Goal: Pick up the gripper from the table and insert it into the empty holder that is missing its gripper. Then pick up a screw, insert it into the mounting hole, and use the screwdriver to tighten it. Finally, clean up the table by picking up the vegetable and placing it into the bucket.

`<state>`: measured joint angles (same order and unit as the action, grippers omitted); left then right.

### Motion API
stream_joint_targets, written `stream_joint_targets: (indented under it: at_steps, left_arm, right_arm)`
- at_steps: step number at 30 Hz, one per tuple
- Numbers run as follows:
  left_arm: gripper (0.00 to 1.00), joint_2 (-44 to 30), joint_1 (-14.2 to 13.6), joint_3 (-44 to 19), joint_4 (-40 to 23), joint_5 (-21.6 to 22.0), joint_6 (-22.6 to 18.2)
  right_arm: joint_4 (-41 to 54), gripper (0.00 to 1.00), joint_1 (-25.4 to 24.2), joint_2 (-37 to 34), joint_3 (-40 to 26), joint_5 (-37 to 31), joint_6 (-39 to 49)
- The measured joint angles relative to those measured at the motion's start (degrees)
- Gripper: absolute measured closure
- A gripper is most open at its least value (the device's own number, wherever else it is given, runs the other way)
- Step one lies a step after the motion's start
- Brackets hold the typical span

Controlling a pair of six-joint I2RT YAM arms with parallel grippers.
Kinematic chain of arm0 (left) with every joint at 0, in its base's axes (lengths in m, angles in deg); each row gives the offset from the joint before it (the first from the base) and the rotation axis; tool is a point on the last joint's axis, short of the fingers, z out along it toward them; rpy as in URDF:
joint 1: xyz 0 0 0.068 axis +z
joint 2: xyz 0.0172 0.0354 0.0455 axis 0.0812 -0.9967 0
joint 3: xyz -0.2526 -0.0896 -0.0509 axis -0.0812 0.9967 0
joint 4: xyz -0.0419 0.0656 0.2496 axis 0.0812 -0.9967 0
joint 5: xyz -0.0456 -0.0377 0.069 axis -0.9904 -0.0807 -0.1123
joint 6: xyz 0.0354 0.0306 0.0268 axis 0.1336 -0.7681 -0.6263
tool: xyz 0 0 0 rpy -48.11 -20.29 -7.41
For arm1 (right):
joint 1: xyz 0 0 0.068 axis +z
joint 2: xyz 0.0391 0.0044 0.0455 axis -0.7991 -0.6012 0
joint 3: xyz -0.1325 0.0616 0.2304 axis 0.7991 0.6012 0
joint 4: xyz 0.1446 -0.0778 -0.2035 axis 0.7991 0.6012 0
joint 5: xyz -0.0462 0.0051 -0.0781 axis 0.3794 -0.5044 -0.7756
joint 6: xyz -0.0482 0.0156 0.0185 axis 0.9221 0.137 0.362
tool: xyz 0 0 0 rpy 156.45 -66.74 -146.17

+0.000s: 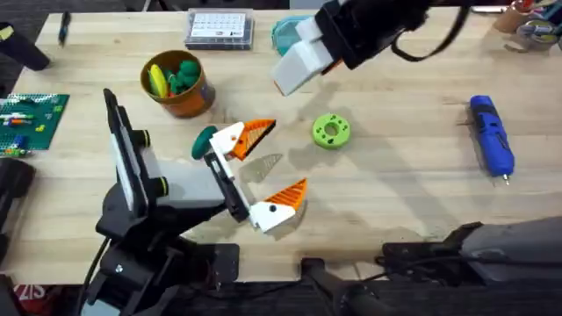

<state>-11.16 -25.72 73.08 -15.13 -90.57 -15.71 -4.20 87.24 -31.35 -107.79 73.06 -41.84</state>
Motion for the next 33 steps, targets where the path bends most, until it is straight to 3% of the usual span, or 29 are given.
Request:
stream_joint_targets:
  at_steps: [10, 17, 25, 33]
  left_arm:
    - [0.010, 0.00, 0.00, 0.00, 0.00, 0.00, 0.00]
    - [0.010, 0.00, 0.00, 0.00, 0.00, 0.00, 0.00]
    - [0.010, 0.00, 0.00, 0.00, 0.00, 0.00, 0.00]
    - [0.010, 0.00, 0.00, 0.02, 0.00, 0.00, 0.00]
  right_arm:
    - [0.29, 0.065, -9.93, -14.07, 1.48, 28.83, 6.19]
    - [3.66, 0.065, -11.30, -21.18, 1.57, 44.16, 10.89]
    - [7.81, 0.065, -8.52, -25.02, 1.57, 48.78, 14.41]
    - [11.53, 0.111, -5.15, -25.65, 1.59, 47.00, 16.25]
